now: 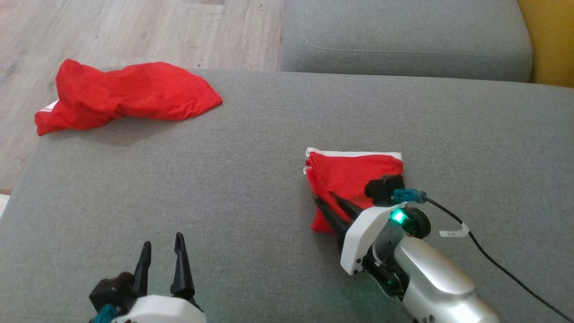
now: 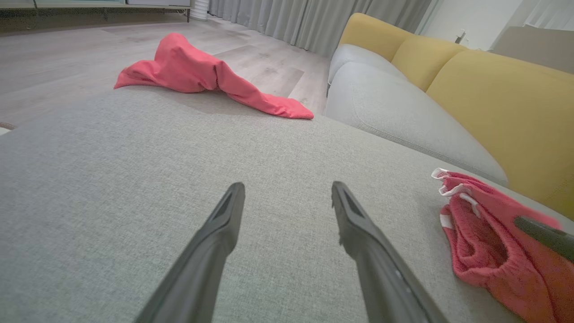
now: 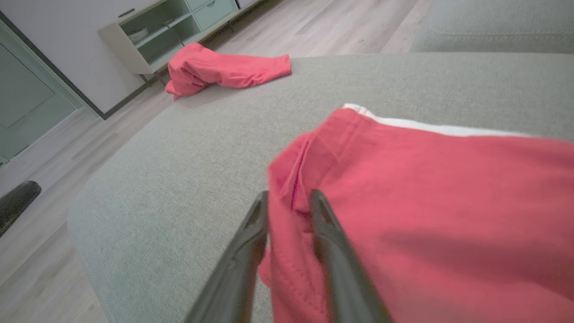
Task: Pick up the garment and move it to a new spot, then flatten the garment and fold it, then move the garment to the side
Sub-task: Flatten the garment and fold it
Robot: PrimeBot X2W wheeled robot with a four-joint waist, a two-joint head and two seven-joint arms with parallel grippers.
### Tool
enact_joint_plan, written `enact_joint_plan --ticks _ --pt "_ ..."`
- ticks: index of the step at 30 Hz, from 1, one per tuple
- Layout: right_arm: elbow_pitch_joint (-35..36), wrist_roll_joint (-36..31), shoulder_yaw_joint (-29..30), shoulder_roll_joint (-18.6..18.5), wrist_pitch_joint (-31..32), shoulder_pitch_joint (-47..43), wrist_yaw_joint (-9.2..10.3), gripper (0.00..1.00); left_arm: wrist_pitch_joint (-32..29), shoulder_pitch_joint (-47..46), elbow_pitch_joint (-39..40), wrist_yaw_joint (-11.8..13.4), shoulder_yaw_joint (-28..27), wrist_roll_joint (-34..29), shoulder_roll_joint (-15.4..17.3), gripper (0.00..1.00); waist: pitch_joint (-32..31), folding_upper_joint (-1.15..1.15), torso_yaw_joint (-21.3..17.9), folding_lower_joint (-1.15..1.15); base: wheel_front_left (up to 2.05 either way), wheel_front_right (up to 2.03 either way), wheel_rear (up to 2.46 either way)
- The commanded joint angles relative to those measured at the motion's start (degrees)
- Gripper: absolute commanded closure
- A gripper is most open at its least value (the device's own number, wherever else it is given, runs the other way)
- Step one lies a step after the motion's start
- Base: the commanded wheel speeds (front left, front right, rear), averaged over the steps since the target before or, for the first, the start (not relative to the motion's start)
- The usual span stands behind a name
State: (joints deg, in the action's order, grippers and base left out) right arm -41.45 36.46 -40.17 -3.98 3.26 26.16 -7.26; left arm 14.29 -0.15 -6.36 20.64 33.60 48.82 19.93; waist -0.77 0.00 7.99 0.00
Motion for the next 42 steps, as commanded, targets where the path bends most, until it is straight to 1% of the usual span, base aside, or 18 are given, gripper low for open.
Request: enact_joint_plan --ticks 1,5,9,12,16,19,21,22,23,24,25,26,28,32,39,40,42 --pt "2.6 -0.5 -0.5 1.1 -1.2 0.2 -0.23 0.00 0.7 -1.9 1.5 -0.1 -2.0 -0.8 0.3 0.00 -0.2 0.00 -0.5 0.00 0.00 0.00 0.00" --pt "4.1 -1.1 -0.3 1.1 -2.4 -0.8 -0.23 0.00 0.7 -1.9 1.5 -0.1 -1.7 -0.9 0.1 0.00 -0.5 0.00 -1.4 0.00 0.00 0.00 0.00" --pt "5.4 -2.0 1.8 1.1 -4.0 -2.1 -0.23 0.00 0.6 -1.9 1.3 -0.2 -1.4 -0.9 0.0 0.00 -0.7 0.00 -2.1 0.00 0.00 0.00 0.00" --pt "6.3 -3.8 5.5 1.1 -5.8 -2.8 -0.23 0.00 0.6 -1.7 1.3 -0.1 -1.3 -0.9 -0.1 0.00 -0.7 0.00 -2.5 0.00 0.00 0.00 0.00" --pt "6.9 -7.1 11.9 1.0 -7.6 -3.4 -0.23 0.00 0.6 -1.6 1.4 -0.1 -1.3 -1.0 -0.1 0.00 -0.5 0.00 -2.7 0.00 0.00 0.00 0.00" --pt "6.7 -10.8 15.4 0.2 -7.4 -3.5 -0.23 0.00 0.6 -1.7 1.4 -0.2 -1.2 -1.0 -0.1 0.00 -0.2 0.00 -2.5 0.00 0.00 0.00 0.00" --pt "6.4 -12.8 16.4 0.0 -6.6 -3.6 -0.23 0.00 0.6 -1.8 1.4 -0.2 -1.1 -1.0 -0.1 0.00 0.2 0.00 -2.3 0.00 0.00 0.00 0.00" --pt "6.2 -14.0 16.4 -0.2 -6.2 -3.6 -0.23 0.08 0.6 -1.9 1.4 -0.2 -1.1 -1.0 -0.1 0.00 0.4 0.00 -2.1 0.00 0.00 0.00 0.00" --pt "5.8 -15.1 16.3 -0.3 -5.9 -3.5 -0.23 0.36 0.6 -1.9 1.4 -0.2 -1.0 -1.0 -0.1 0.00 0.5 0.00 -2.0 0.00 0.00 0.00 0.00" --pt "5.4 -15.7 15.9 -0.3 -5.4 -3.5 -0.23 0.55 0.5 -2.1 1.4 -0.2 -1.0 -1.0 -0.1 0.00 0.8 0.00 -1.8 0.00 0.00 0.00 0.00" --pt "4.8 -16.3 15.2 -0.4 -5.1 -3.3 -0.23 0.62 0.5 -2.2 1.3 -0.2 -1.0 -1.0 -0.1 0.00 1.0 0.00 -1.6 0.00 0.00 0.00 0.00" --pt "4.2 -17.2 14.5 -0.6 -4.9 -3.1 -0.23 0.77 0.5 -2.4 1.3 -0.2 -1.1 -1.0 -0.1 0.00 1.4 0.00 -1.3 0.00 0.00 0.00 0.00" --pt "3.1 -18.3 12.8 -0.6 -4.8 -2.6 -0.23 1.00 0.4 -2.8 1.1 -0.3 -1.1 -1.1 -0.2 0.00 1.8 0.00 -0.9 0.00 0.00 0.00 0.00" --pt "1.6 -18.1 9.3 -0.1 -5.4 -2.3 -0.23 1.00 0.4 -3.1 0.9 -0.2 -1.2 -1.1 -0.2 0.00 2.2 0.00 -0.1 0.00 0.00 0.00 0.00" --pt "1.5 -15.0 -0.9 0.7 -5.3 -2.5 -0.23 1.00 0.5 -3.0 1.1 -0.1 -1.6 -1.1 -0.1 0.00 2.5 0.00 0.5 0.00 0.00 0.00 0.00" --pt "1.5 -15.0 -0.9 0.7 -5.3 -2.5 -0.23 1.00 0.5 -3.0 1.1 -0.1 -1.6 -1.1 -0.1 0.00 2.5 0.00 0.5 0.00 0.00 0.00 0.00" --pt "1.2 -14.4 -3.7 0.8 -5.2 -2.1 -0.23 1.00 0.5 -3.1 1.1 -0.1 -1.7 -1.1 -0.1 0.00 2.5 0.00 0.4 0.00 0.00 0.00 0.00"
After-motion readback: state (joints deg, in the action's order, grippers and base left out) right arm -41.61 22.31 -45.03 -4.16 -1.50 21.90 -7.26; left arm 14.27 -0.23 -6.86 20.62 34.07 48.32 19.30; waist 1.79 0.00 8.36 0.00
